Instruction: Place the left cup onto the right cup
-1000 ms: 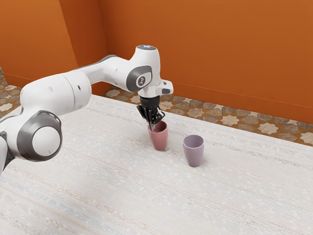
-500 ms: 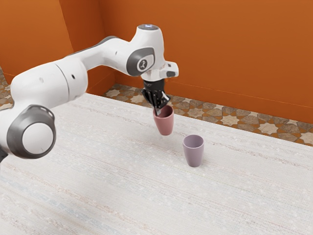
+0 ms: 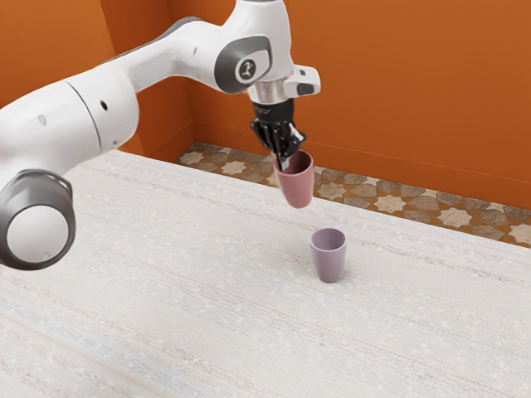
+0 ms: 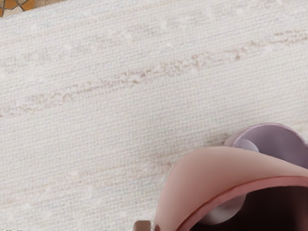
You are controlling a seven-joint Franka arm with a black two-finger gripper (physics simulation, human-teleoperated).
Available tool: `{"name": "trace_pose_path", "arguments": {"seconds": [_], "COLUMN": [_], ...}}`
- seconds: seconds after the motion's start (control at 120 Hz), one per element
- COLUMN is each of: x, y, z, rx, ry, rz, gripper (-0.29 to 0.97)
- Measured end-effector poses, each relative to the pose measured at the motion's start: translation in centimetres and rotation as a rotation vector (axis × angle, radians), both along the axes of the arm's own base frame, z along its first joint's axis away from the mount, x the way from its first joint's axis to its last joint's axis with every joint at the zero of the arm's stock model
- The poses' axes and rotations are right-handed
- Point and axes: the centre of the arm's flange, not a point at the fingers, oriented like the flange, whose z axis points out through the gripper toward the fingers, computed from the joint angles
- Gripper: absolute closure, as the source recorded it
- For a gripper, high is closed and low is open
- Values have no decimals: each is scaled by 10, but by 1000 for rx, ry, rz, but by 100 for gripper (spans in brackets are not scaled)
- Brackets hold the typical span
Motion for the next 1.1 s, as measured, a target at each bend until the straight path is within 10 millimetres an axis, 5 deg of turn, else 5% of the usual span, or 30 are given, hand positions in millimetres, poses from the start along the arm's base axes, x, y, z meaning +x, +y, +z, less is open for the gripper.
{"name": "trace_pose_path", "arguments": {"seconds": [0.408, 0.7, 1.1], "x": [-25, -33, -21], "y": [-32, -59, -58], "z": [17, 8, -25], "rx": [-32, -15, 0], "ry": [55, 77, 105], "rz": [2, -19, 5], "gripper": [78, 78, 78]}}
